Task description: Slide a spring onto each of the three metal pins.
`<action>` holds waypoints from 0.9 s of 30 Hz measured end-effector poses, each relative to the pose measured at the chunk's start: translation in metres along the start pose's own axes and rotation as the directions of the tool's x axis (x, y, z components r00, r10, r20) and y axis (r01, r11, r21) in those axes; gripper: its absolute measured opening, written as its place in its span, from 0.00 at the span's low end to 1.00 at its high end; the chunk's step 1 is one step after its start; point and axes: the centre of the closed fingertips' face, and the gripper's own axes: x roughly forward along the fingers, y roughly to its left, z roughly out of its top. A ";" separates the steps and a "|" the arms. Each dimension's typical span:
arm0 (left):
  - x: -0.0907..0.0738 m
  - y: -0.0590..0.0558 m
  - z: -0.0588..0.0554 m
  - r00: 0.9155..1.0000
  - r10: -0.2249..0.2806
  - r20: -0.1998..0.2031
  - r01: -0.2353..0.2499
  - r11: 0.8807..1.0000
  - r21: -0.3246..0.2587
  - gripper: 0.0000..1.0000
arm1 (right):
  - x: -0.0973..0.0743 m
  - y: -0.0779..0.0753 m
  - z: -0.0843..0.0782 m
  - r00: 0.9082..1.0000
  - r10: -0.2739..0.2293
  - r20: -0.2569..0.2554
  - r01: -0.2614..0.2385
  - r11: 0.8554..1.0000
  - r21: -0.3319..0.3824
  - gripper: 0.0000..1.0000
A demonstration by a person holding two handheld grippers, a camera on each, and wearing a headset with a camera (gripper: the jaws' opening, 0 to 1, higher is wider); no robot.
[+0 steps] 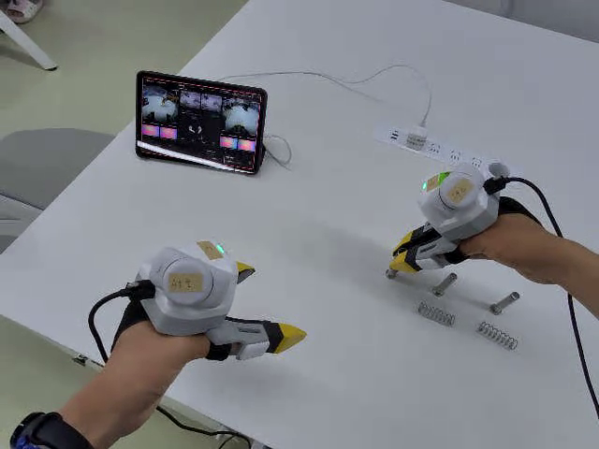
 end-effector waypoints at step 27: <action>-0.003 -0.002 -0.001 1.000 0.002 -0.001 -0.002 1.000 0.002 0.71 | 0.002 -0.001 -0.007 1.000 -0.015 0.005 0.015 1.000 0.008 0.30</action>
